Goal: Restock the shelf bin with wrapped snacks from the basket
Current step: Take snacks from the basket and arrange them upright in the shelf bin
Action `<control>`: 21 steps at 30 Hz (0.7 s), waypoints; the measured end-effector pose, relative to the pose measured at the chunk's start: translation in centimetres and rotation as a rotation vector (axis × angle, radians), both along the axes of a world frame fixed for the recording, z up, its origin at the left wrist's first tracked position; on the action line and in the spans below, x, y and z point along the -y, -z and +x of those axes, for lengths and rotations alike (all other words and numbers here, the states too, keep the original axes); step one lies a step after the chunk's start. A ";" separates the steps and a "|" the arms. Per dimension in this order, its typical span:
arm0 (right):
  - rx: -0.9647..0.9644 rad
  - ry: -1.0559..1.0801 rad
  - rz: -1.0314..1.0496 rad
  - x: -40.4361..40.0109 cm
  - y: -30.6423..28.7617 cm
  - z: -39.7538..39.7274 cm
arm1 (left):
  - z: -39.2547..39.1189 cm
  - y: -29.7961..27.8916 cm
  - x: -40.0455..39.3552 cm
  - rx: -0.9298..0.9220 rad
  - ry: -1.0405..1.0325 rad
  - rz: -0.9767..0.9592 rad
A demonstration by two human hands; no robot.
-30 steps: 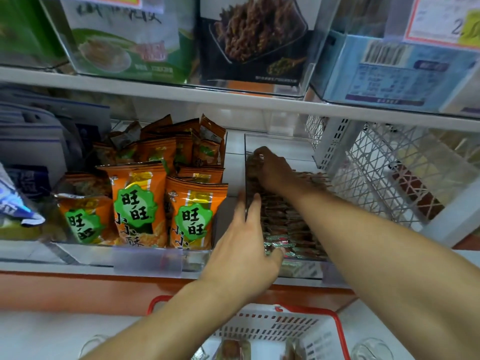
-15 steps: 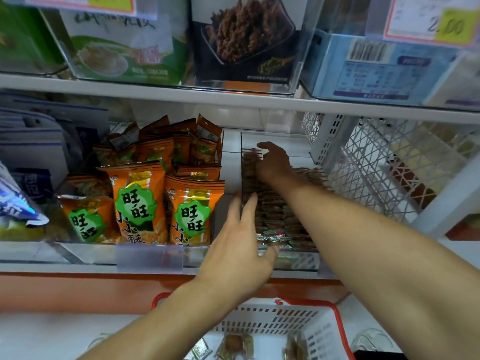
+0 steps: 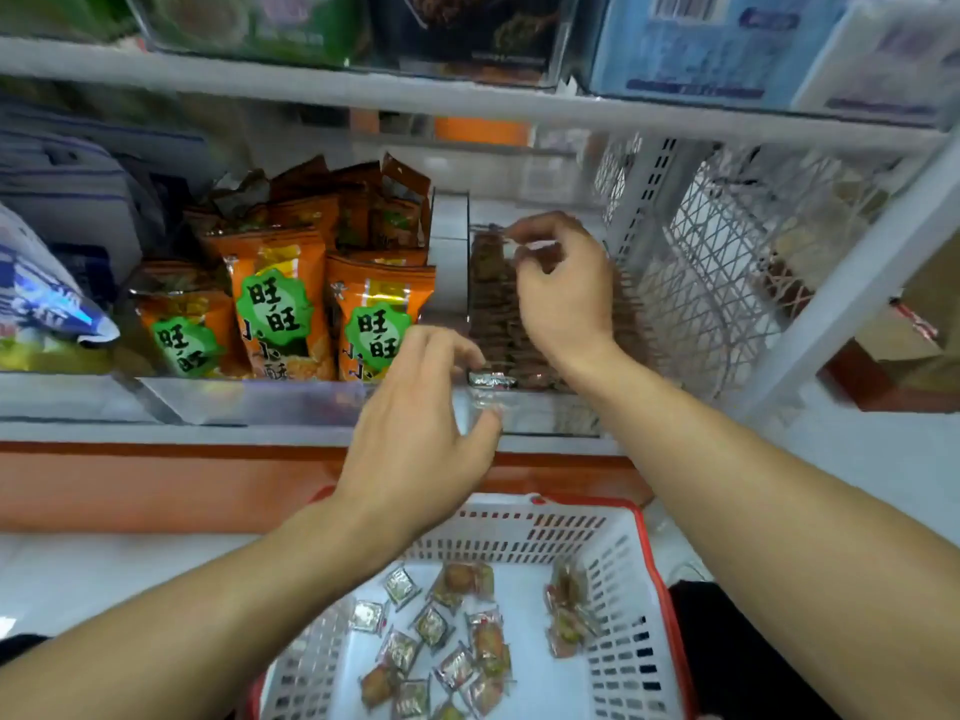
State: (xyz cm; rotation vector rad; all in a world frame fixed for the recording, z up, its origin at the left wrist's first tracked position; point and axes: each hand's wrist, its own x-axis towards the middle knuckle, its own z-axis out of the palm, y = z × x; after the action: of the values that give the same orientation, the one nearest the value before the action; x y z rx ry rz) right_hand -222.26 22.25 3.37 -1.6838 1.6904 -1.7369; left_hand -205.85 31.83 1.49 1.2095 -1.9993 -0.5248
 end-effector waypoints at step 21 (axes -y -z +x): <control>-0.074 -0.236 1.565 -20.5 39.9 -0.8 | 7.2 33.8 -6.7 0.845 0.086 1.144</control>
State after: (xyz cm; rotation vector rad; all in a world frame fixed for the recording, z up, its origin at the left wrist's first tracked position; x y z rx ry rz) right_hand -223.06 42.72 -36.58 -0.9921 1.8192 0.0440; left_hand -198.62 38.50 -32.33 2.3012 -2.4775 -1.5242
